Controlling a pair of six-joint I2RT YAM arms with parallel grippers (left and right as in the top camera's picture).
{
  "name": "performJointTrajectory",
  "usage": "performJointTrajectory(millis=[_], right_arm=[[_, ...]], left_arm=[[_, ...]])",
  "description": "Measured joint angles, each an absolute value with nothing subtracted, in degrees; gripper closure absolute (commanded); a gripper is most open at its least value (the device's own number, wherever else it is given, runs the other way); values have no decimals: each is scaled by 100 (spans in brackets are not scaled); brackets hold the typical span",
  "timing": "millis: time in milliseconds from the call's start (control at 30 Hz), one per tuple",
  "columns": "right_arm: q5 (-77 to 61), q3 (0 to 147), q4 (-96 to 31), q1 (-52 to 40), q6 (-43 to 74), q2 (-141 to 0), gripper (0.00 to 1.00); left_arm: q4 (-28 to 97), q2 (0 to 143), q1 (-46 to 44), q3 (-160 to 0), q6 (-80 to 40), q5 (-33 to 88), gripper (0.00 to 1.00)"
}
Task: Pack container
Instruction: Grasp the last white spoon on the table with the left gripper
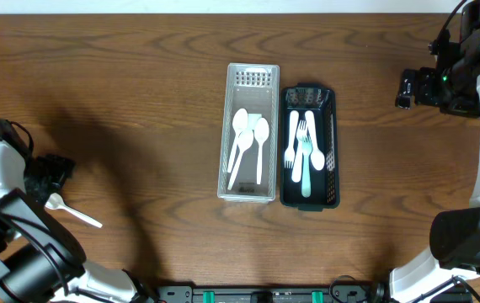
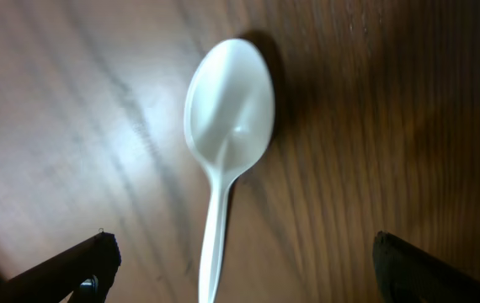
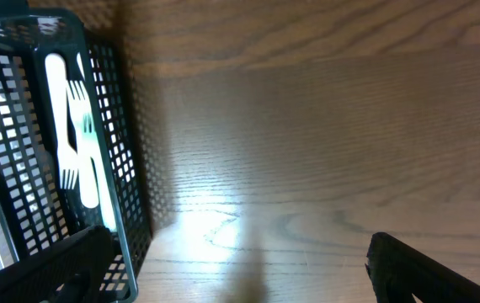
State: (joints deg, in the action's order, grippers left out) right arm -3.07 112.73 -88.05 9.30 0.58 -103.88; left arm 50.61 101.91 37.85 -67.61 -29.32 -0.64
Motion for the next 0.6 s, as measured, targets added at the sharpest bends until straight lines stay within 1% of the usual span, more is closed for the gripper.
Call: performJointTrajectory(millis=[200, 333, 533, 567, 600], right_arm=[[-307, 11273, -8803, 930, 58, -10388, 1], [-307, 11273, -8801, 930, 58, -10388, 1], [-307, 11273, -8803, 930, 58, -10388, 1], [-307, 11273, -8803, 930, 58, -10388, 1], [-307, 11273, -8803, 930, 58, -10388, 1]], left_arm=[[4595, 10440, 3785, -6506, -2845, 54, 2], [4141, 10457, 3785, -6049, -2808, 163, 2], [3800, 10331, 3789, -5828, -2714, 226, 1], [3760, 10315, 3789, -5804, -2711, 235, 1], [3739, 10304, 3789, -5787, -2711, 244, 5]])
